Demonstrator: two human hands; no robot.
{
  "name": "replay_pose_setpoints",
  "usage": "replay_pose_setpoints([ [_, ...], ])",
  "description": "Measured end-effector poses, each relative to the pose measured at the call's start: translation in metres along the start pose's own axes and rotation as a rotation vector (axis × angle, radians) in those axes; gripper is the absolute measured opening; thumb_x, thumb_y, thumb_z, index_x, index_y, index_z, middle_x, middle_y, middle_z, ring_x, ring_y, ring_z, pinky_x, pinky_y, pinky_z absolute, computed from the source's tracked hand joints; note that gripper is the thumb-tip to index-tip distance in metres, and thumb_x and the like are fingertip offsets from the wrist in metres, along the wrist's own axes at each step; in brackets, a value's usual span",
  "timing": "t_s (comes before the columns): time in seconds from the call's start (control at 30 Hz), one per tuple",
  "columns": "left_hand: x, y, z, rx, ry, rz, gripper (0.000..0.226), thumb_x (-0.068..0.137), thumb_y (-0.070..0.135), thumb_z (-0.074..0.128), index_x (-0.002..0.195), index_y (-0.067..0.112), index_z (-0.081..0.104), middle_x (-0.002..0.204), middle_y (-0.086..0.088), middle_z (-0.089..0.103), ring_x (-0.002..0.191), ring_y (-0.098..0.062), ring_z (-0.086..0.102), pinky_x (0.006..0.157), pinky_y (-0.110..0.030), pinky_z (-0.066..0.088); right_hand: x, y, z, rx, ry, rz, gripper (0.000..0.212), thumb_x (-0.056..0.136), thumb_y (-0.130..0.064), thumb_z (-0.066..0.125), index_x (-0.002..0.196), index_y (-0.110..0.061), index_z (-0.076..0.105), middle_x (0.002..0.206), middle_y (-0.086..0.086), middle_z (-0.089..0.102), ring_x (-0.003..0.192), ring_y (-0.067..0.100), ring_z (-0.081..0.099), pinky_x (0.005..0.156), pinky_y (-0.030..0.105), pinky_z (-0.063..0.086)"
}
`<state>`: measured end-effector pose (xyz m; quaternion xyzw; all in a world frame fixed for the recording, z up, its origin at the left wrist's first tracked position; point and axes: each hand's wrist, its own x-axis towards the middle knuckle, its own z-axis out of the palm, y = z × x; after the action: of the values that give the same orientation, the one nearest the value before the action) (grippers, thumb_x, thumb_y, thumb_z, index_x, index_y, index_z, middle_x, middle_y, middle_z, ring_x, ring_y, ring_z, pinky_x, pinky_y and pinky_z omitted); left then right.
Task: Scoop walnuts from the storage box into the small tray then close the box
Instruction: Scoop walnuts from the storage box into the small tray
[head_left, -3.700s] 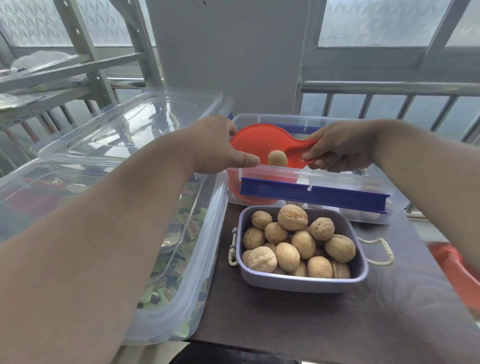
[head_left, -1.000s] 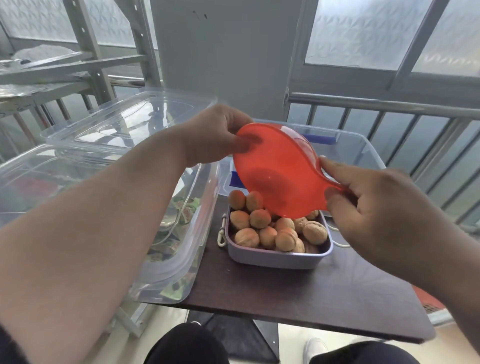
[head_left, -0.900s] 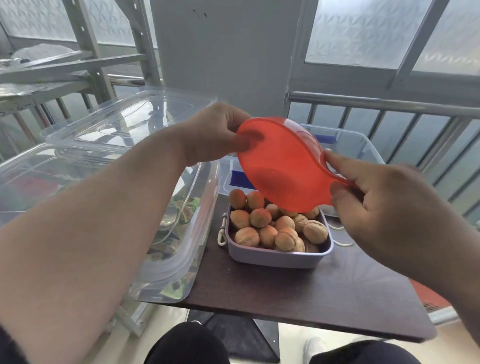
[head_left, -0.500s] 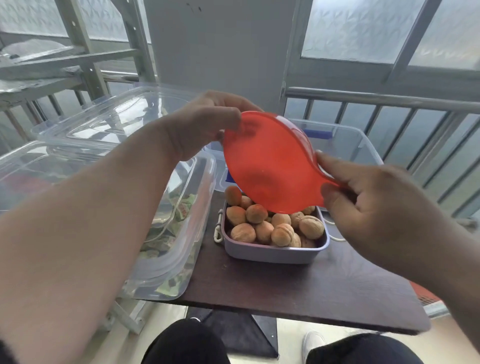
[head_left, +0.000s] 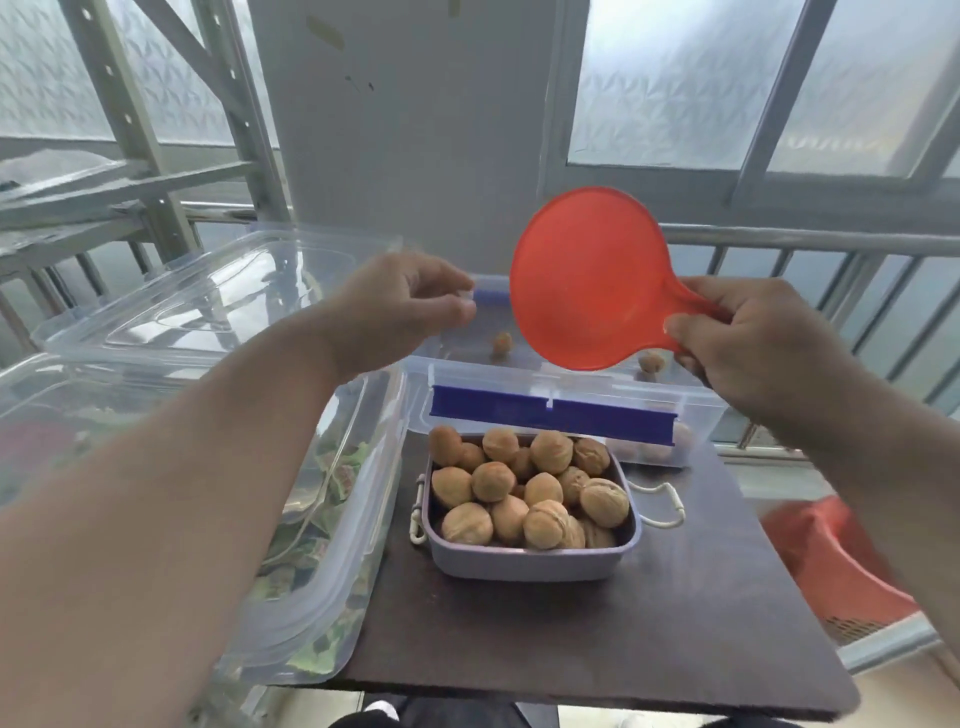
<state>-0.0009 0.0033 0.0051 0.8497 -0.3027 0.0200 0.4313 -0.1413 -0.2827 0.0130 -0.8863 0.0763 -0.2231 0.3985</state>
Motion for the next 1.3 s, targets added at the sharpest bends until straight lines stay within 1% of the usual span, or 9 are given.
replay_pose_setpoints([
  [0.1,-0.003,-0.004,0.002,0.191,-0.08,-0.017,0.029,0.096,0.031,0.077,0.125,0.024,0.077,0.102,0.018,0.074,0.096,-0.001,0.07,0.08,-0.017,0.052,0.021,0.007,0.01,-0.152,-0.013,-0.003,0.045,0.107,-0.013,0.049,0.149,-0.025,0.059,0.076,-0.004,0.071,0.054,0.008,0.061,0.047,0.013,0.043],
  [0.2,-0.001,-0.01,0.004,0.233,-0.117,-0.033,0.02,0.093,0.034,0.08,0.112,0.03,0.082,0.096,0.015,0.079,0.091,-0.003,0.073,0.085,-0.025,0.059,0.044,0.024,0.022,-0.391,-0.021,-0.071,0.051,0.104,-0.012,0.044,0.151,-0.031,0.055,0.104,0.015,0.075,0.079,0.029,0.069,0.069,0.031,0.056],
  [0.3,0.002,-0.015,0.004,0.24,-0.147,-0.04,0.011,0.091,0.03,0.082,0.101,0.032,0.085,0.093,0.017,0.081,0.09,-0.001,0.075,0.09,-0.029,0.062,0.065,0.037,0.028,-0.542,-0.066,-0.089,0.062,0.097,-0.012,0.043,0.151,-0.043,0.045,0.103,0.017,0.072,0.084,0.035,0.07,0.082,0.048,0.06],
  [0.5,0.006,-0.016,0.004,0.246,-0.207,-0.051,0.012,0.093,0.023,0.079,0.091,0.033,0.087,0.085,0.018,0.081,0.085,-0.003,0.075,0.084,-0.027,0.061,0.096,0.028,0.055,-0.796,-0.148,-0.24,0.075,0.102,-0.009,0.039,0.157,-0.057,0.023,0.115,0.009,0.069,0.085,0.032,0.065,0.067,0.04,0.054],
  [0.67,0.004,-0.015,0.004,0.217,-0.204,-0.055,0.012,0.094,0.023,0.079,0.091,0.031,0.087,0.086,0.017,0.081,0.087,-0.004,0.075,0.086,-0.028,0.062,0.1,0.021,0.082,-0.809,-0.243,-0.363,0.076,0.104,-0.005,0.038,0.161,-0.052,0.022,0.132,0.012,0.067,0.103,0.037,0.067,0.079,0.045,0.058],
  [0.87,0.004,-0.012,0.003,0.197,-0.226,-0.075,0.011,0.094,0.023,0.079,0.091,0.032,0.086,0.087,0.016,0.081,0.088,-0.004,0.076,0.087,-0.028,0.06,0.099,0.013,0.072,-0.832,-0.314,-0.36,0.077,0.103,-0.004,0.037,0.158,-0.058,0.028,0.131,0.012,0.062,0.094,0.031,0.06,0.077,0.039,0.053],
  [0.97,0.005,-0.012,0.003,0.194,-0.225,-0.082,0.011,0.094,0.024,0.079,0.091,0.032,0.086,0.088,0.016,0.081,0.087,-0.002,0.075,0.087,-0.028,0.06,0.099,0.007,0.063,-0.832,-0.319,-0.404,0.075,0.103,-0.007,0.041,0.153,-0.062,0.033,0.129,0.015,0.064,0.103,0.036,0.063,0.085,0.043,0.055],
  [1.17,0.007,-0.013,0.002,0.213,-0.223,-0.092,0.011,0.093,0.025,0.08,0.091,0.033,0.086,0.088,0.019,0.081,0.086,0.0,0.074,0.089,-0.029,0.062,0.1,-0.008,0.061,-0.863,-0.141,-0.463,0.074,0.101,-0.009,0.042,0.157,-0.057,0.03,0.129,0.007,0.067,0.112,0.037,0.062,0.077,0.04,0.047],
  [1.3,0.005,-0.014,0.002,0.212,-0.226,-0.089,0.012,0.092,0.026,0.081,0.09,0.036,0.086,0.09,0.019,0.081,0.091,-0.005,0.075,0.094,-0.038,0.062,0.094,-0.001,0.081,-0.859,-0.31,-0.435,0.071,0.105,-0.009,0.04,0.153,-0.061,0.035,0.122,0.01,0.065,0.104,0.037,0.065,0.084,0.047,0.057],
])
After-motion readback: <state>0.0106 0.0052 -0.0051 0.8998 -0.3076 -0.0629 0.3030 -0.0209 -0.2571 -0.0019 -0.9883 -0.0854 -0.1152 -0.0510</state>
